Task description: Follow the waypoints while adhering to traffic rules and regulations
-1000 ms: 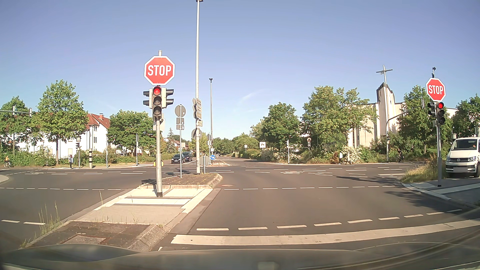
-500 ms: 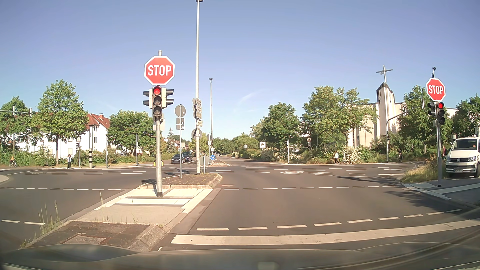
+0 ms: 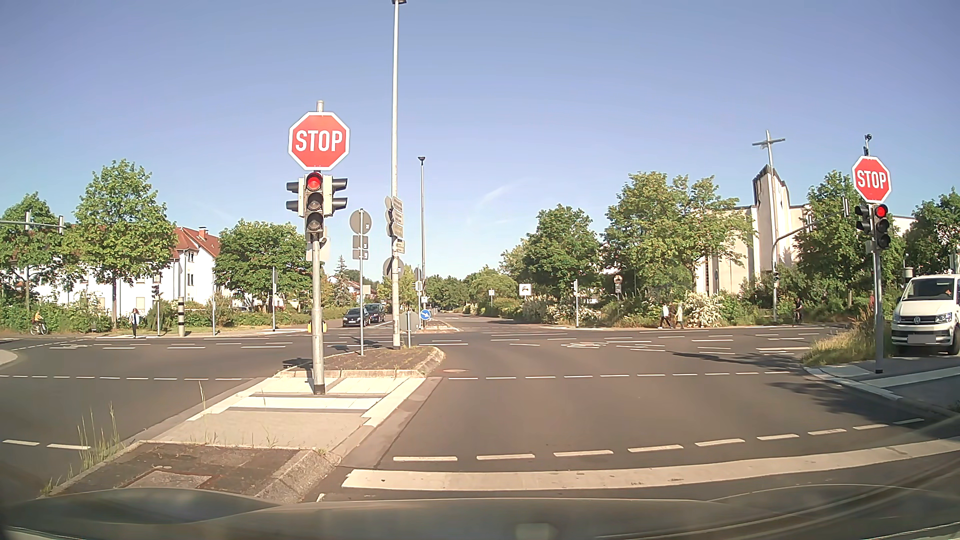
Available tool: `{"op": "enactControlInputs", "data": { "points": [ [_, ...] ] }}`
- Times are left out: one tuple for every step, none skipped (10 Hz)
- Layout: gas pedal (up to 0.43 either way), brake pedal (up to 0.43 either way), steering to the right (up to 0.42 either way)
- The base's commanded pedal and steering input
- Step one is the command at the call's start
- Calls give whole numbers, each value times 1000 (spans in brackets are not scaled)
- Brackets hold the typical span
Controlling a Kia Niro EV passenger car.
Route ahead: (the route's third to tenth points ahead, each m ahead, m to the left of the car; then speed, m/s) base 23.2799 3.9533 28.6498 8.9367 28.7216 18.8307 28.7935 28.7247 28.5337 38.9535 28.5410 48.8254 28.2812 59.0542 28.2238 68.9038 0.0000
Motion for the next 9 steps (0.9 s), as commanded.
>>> {"op": "enactControlInputs", "data": {
  "points": [
    [0, 305, 12],
    [0, 305, 12],
    [0, 305, 12],
    [0, 305, 12],
    [0, 305, 12],
    [0, 305, 12],
    [0, 311, 12],
    [0, 305, 12],
    [0, 305, 12]
  ]
}}
